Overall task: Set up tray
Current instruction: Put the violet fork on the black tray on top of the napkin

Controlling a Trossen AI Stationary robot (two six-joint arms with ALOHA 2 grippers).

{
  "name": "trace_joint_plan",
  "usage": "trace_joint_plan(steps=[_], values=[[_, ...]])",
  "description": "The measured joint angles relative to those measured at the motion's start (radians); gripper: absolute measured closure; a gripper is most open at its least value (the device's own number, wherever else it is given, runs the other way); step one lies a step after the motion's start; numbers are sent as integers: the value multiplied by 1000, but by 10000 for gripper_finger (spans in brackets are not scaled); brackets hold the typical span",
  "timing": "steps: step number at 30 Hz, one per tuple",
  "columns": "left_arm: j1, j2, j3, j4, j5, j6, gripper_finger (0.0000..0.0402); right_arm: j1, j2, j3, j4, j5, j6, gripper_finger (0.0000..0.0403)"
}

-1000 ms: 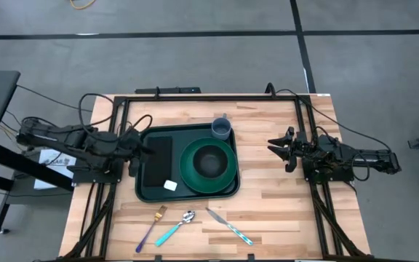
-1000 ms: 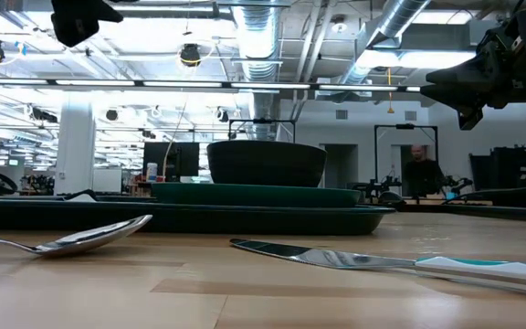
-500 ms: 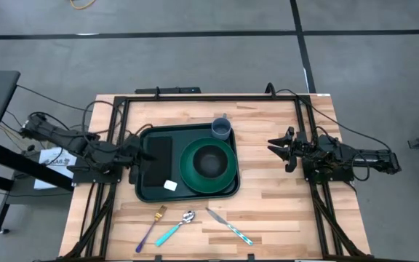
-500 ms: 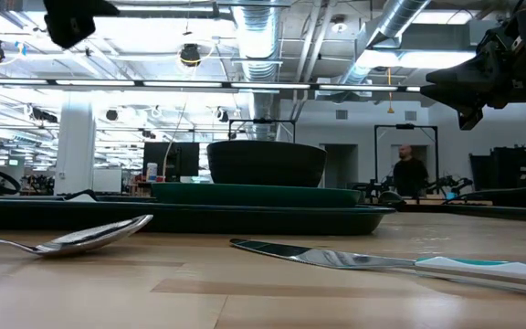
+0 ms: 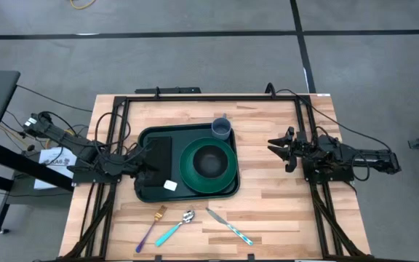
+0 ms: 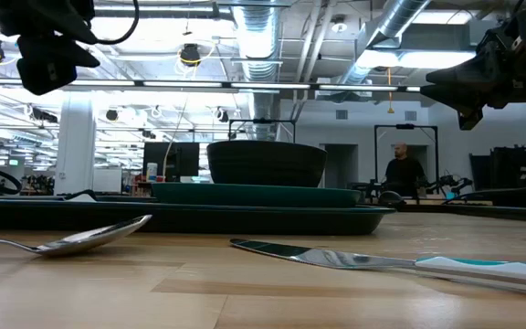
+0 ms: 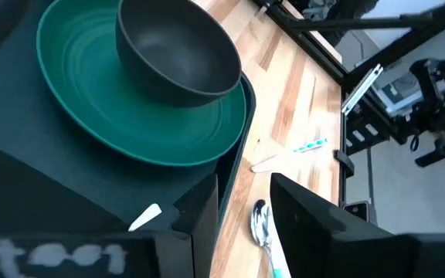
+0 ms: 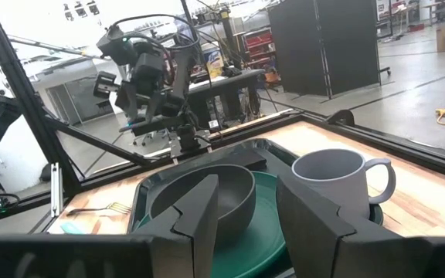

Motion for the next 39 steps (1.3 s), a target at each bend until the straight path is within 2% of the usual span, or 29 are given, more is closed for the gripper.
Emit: trace_joint_plan(steps=[13, 18, 21, 30, 39], values=[[0, 1, 0, -21, -12, -102, 294, 0, 0, 0, 0, 0, 0, 280], [0, 7, 0, -23, 16, -119, 294, 0, 0, 0, 0, 0, 0, 280], [0, 29, 19, -86, 53, -157, 294, 0, 0, 0, 0, 0, 0, 280], [-7, 179, 120, -297, 132, -293, 294, 0, 0, 0, 0, 0, 0, 280], [-135, 416, 192, -329, 264, -410, 294, 0, 0, 0, 0, 0, 0, 280]])
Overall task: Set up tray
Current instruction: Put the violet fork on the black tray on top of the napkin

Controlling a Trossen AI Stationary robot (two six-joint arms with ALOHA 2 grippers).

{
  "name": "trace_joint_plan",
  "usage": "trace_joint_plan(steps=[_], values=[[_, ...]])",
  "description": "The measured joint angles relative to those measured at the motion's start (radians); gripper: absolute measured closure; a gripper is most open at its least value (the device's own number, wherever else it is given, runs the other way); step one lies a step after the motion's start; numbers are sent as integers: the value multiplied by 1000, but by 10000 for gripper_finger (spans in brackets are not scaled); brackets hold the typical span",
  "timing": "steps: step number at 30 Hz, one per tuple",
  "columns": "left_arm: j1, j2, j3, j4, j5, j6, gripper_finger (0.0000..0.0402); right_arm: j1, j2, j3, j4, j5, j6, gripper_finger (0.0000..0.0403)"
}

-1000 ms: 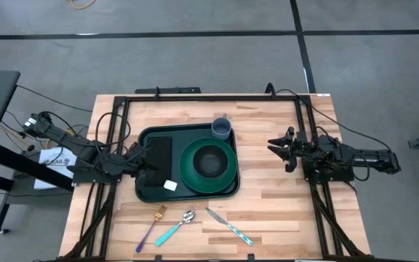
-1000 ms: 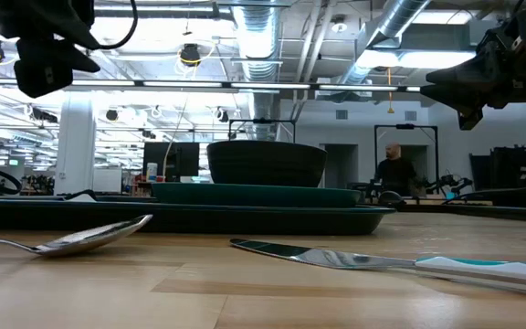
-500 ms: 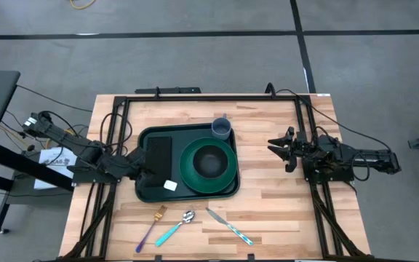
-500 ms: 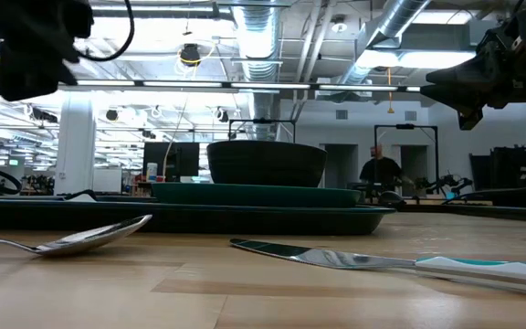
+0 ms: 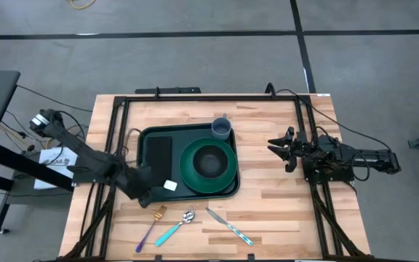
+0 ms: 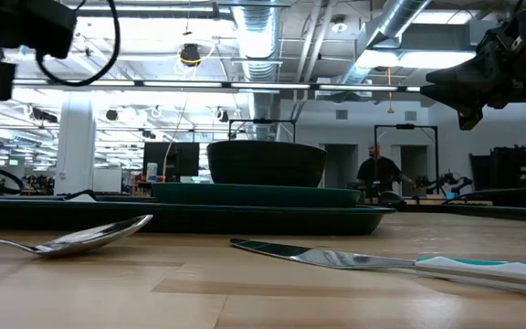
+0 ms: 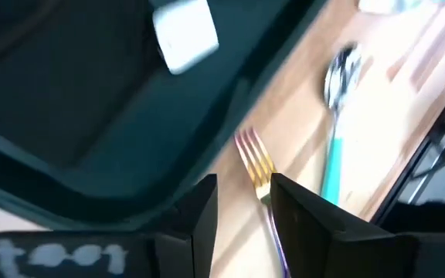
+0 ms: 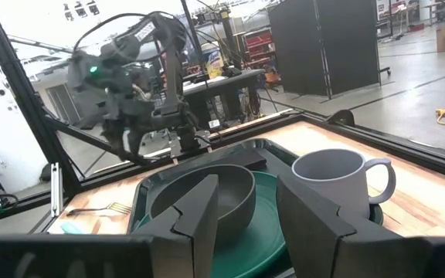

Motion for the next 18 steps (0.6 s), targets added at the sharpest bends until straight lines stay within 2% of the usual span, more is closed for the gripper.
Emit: trace_joint_plan(steps=[10, 18], values=[[-162, 227, 146, -4, 71, -187, 294, 0, 0, 0, 0, 0, 0, 280], [-245, 387, 238, 1, 115, -290, 294, 0, 0, 0, 0, 0, 0, 280]])
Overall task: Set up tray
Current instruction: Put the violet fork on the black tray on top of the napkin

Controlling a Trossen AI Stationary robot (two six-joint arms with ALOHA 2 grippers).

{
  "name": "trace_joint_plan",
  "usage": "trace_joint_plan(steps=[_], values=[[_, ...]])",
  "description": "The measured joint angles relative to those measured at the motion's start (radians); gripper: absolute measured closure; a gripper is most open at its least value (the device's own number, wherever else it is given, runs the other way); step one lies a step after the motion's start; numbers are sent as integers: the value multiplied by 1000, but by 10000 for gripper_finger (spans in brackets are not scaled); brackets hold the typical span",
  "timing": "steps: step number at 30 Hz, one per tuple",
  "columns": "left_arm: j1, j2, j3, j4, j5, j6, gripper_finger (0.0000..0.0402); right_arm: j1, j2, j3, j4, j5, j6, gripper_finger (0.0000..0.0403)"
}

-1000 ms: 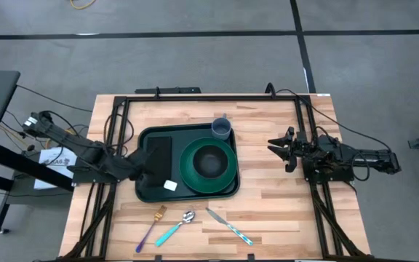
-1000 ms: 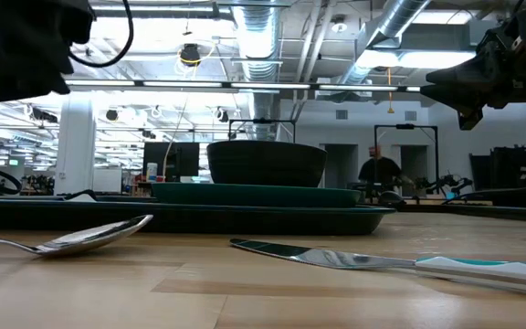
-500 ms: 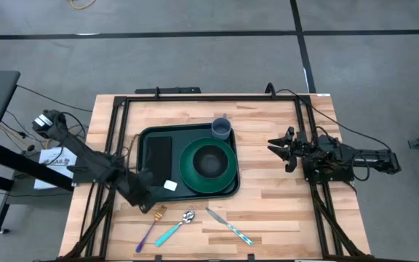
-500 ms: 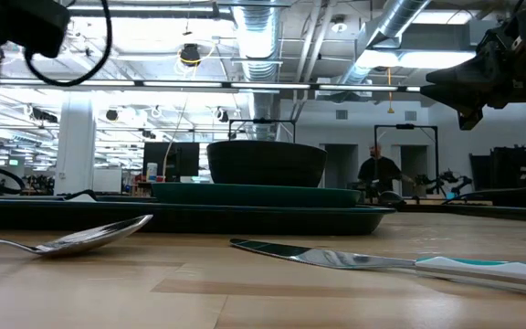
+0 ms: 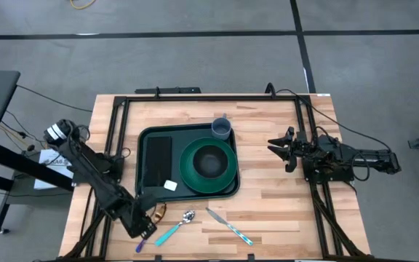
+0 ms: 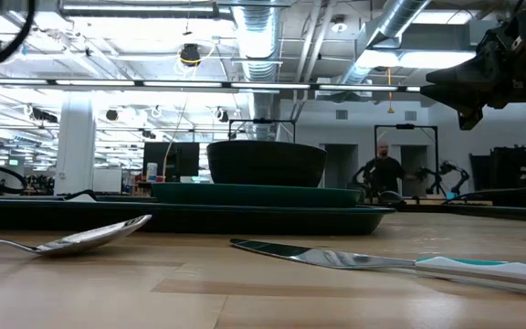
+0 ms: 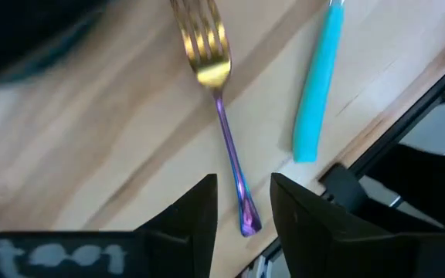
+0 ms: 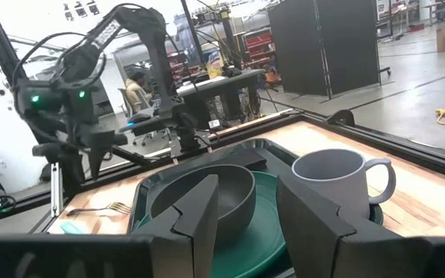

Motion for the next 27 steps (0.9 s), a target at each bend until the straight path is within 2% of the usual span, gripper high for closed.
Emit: trace_joint_plan(steps=[11, 18, 27], values=[[-29, 144, 51, 19, -9, -65, 294, 0, 0, 0, 0, 0, 0, 280], [-23, 150, 42, 19, -78, -102, 294, 0, 0, 0, 0, 0, 0, 280], [-22, 210, 41, 30, -68, -102, 294, 0, 0, 0, 0, 0, 0, 280]])
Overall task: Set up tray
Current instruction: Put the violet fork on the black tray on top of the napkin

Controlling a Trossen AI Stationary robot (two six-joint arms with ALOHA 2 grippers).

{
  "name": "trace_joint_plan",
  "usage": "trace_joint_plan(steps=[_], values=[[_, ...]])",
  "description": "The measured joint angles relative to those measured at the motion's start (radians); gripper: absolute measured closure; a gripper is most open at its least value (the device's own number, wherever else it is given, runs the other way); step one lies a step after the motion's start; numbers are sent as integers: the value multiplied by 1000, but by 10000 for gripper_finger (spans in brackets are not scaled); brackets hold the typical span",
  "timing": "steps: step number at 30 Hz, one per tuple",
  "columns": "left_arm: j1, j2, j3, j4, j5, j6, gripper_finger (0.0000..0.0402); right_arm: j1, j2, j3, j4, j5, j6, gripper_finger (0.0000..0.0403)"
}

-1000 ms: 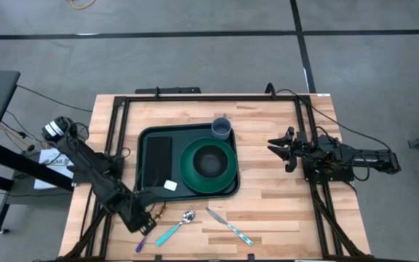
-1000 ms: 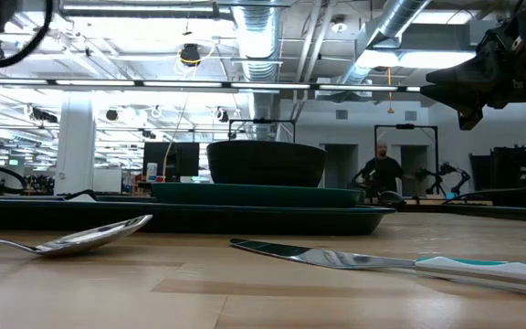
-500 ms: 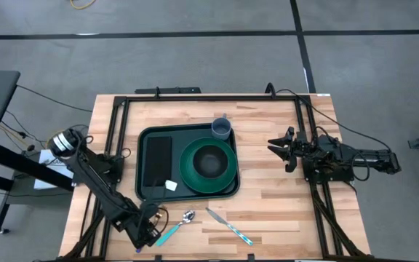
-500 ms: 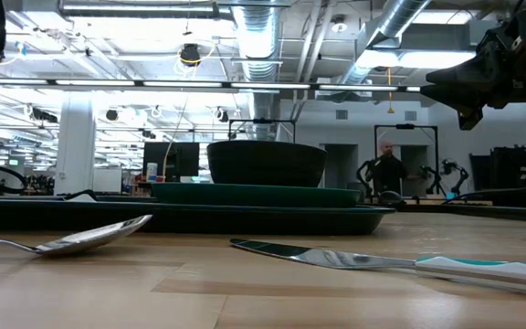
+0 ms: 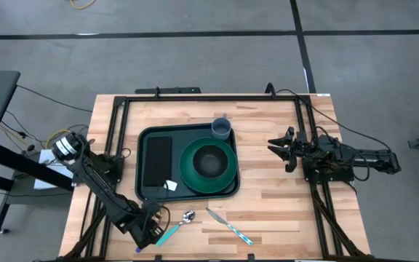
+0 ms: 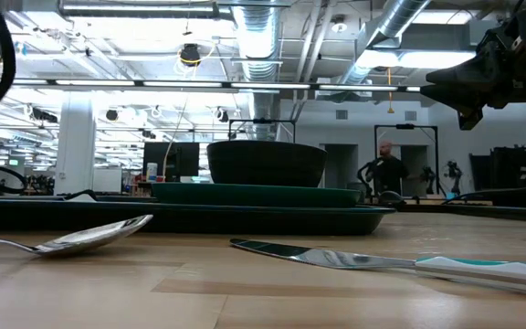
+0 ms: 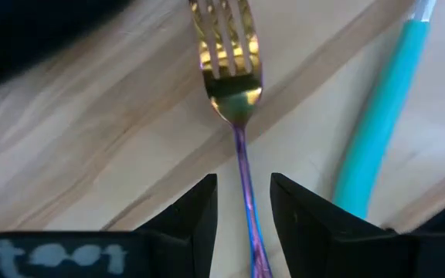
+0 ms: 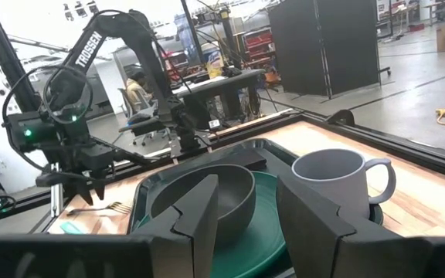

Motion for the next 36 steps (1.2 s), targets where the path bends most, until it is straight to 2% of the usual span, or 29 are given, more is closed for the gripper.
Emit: trace_joint_plan(steps=[8, 15, 19, 25, 33, 36], values=[[0, 86, 0, 79, 25, 15, 294, 0, 0, 0, 0, 0, 0, 280], [0, 113, 5, 65, 33, 9, 297, 0, 0, 0, 0, 0, 0, 280], [3, 115, 3, 50, 33, 3, 324, 0, 0, 0, 0, 0, 0, 280], [3, 116, 2, 44, 28, 0, 391, 0, 0, 0, 0, 0, 0, 280], [2, 91, -2, 44, 17, -38, 397, 0, 0, 0, 0, 0, 0, 280], [3, 43, -6, 5, -53, -118, 399, 0, 0, 0, 0, 0, 0, 280]])
